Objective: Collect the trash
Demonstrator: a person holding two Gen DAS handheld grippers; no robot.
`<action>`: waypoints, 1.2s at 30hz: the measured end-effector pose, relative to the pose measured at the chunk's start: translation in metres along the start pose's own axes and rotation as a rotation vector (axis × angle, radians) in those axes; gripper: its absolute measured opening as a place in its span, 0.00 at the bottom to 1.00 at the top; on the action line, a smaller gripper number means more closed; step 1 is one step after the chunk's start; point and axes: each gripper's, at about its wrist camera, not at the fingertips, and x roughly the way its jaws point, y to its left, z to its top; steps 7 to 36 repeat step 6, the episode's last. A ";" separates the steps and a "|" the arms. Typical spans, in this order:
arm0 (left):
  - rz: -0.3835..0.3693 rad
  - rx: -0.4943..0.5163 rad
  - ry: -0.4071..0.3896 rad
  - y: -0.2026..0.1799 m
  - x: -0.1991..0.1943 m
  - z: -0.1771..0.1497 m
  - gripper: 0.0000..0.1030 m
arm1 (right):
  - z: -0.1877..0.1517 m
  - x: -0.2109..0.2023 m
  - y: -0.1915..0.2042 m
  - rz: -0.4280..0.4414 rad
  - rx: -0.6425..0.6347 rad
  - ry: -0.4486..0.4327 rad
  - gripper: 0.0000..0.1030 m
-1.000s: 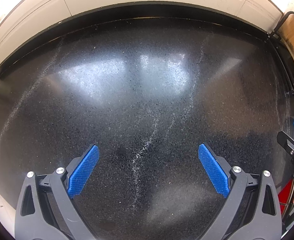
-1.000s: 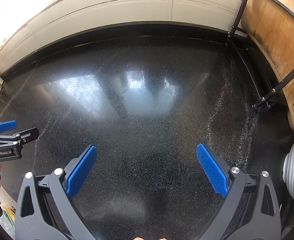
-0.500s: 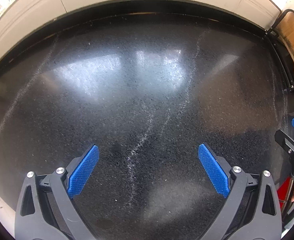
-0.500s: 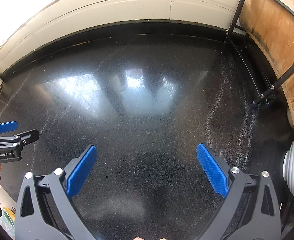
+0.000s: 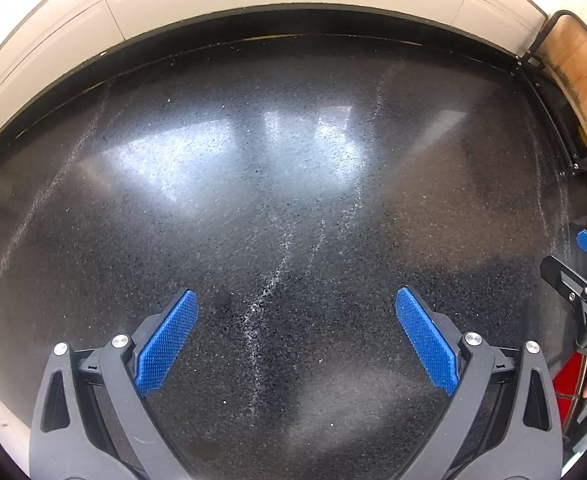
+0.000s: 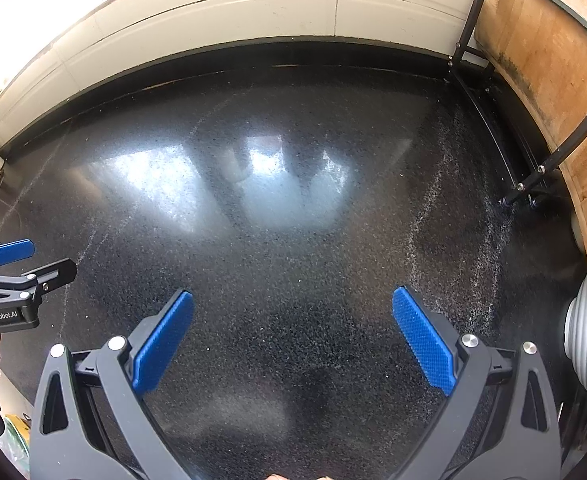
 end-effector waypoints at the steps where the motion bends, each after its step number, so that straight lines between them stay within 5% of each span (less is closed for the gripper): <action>1: 0.003 -0.005 0.004 0.000 0.001 0.000 0.94 | 0.000 0.000 0.000 0.000 0.002 0.001 0.93; 36: 0.025 -0.018 0.006 0.003 0.000 -0.002 0.94 | 0.003 0.002 0.001 0.005 -0.009 0.004 0.93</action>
